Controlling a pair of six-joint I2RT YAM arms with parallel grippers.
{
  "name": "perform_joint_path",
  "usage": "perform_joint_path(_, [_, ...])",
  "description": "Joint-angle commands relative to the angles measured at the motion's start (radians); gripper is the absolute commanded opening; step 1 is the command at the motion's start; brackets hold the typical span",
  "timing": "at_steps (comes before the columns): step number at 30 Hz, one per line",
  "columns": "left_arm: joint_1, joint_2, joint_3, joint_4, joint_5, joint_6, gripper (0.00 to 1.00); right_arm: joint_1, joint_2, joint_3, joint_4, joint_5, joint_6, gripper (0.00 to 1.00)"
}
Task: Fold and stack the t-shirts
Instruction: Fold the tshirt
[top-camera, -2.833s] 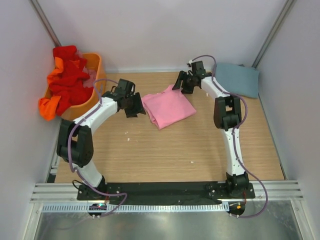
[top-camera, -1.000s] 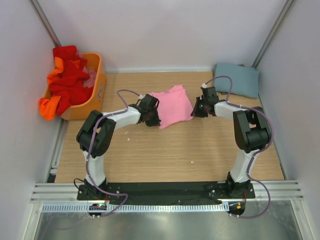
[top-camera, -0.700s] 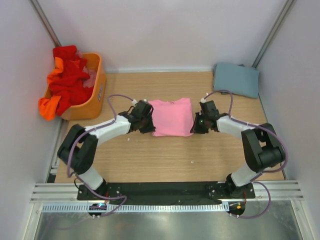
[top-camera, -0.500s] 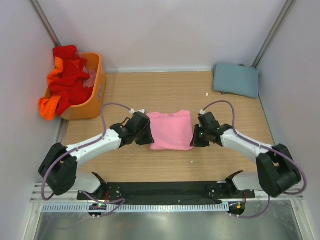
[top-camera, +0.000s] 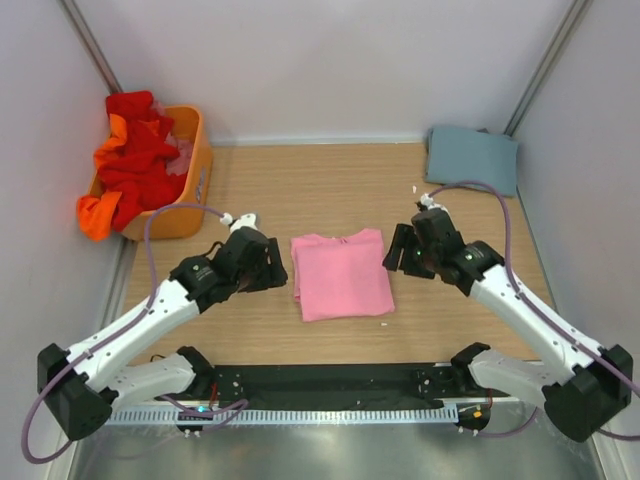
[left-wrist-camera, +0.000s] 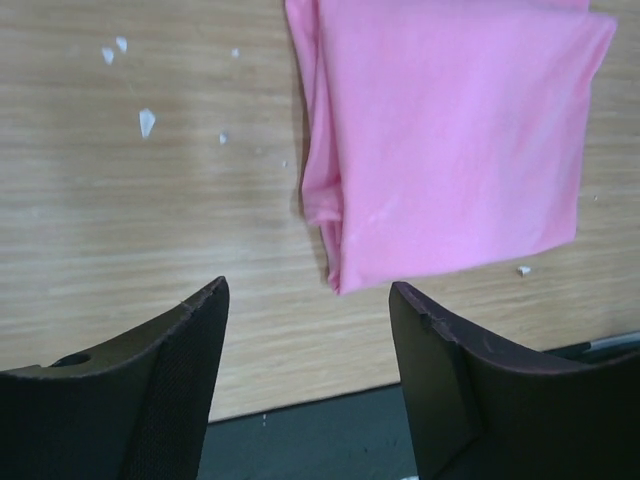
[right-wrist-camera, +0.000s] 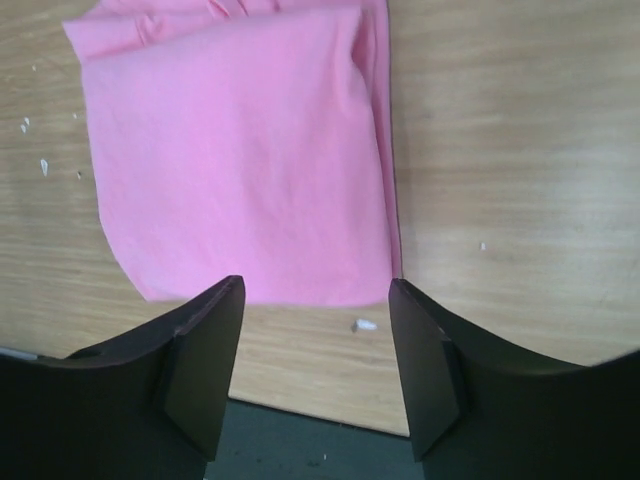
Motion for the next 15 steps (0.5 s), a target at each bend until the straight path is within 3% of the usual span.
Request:
perform_joint_path(1, [0.033,0.121,0.061,0.139,-0.077,0.088,0.66,-0.020,0.133,0.083,0.108,0.046,-0.080,0.63])
perform_joint_path(8, [0.167,0.470,0.192,0.298,0.047,0.161,0.59,-0.130,0.484,0.216,0.235,-0.050,-0.154,0.51])
perform_joint_path(15, [0.234,0.641,0.226,0.399,0.099,0.167,0.56,-0.167,0.590,0.241,0.277,-0.094,-0.177,0.51])
